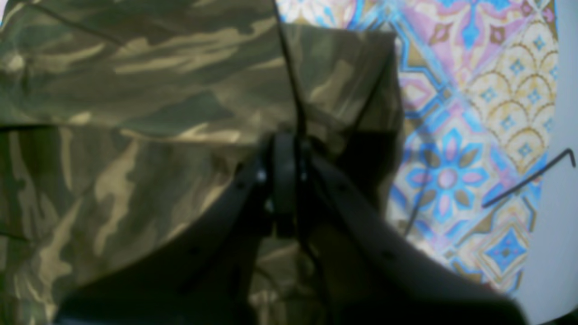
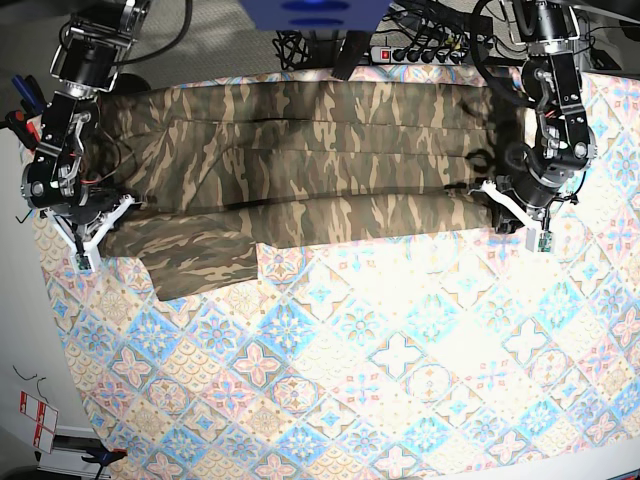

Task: Fold the T-shirt properly
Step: 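Pull the folded shirt further toward the robot with both grippers, then hold the strip ends with both grippers and drag them toward the robot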

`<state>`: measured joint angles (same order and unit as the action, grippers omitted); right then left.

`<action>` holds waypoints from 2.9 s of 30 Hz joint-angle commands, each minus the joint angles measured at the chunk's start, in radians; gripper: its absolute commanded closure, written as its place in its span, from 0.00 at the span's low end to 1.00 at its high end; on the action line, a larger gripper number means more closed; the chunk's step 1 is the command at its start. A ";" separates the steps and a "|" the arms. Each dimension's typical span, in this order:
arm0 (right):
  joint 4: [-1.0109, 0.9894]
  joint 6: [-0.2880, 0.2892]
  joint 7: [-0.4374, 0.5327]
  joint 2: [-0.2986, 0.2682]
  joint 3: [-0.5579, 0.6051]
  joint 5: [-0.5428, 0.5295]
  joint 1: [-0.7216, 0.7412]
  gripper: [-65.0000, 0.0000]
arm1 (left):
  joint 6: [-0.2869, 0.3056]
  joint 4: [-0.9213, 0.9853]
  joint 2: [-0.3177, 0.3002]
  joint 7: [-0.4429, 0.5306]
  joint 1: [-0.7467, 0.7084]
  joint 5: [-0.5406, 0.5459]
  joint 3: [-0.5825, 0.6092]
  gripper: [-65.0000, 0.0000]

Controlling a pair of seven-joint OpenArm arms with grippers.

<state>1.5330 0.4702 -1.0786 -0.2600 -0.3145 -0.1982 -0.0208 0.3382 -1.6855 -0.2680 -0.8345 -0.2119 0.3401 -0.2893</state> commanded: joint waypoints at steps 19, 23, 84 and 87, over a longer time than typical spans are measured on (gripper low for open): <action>0.106 0.000 -0.015 -0.015 -0.071 -0.004 -0.080 1.00 | 0.002 -0.035 -0.015 0.017 -0.036 0.006 -0.004 1.00; 0.108 0.000 -0.030 -0.015 -0.091 -0.004 -0.086 1.00 | 0.002 -0.103 -0.015 0.014 -0.073 0.006 -0.009 1.00; 0.212 0.000 -0.062 0.109 -0.151 -0.002 -0.288 1.00 | 0.002 -0.058 -0.034 0.123 -0.162 -0.071 0.055 1.00; 0.211 0.000 -0.062 0.109 -0.151 -0.002 -0.291 1.00 | 0.002 -0.037 -0.035 0.125 -0.160 -0.071 0.055 1.00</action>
<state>1.7329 0.4702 -1.1515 -0.1383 -0.4587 -0.1986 -0.3157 0.3397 -1.7111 -0.2913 -0.7250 -0.3744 0.2649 -0.2287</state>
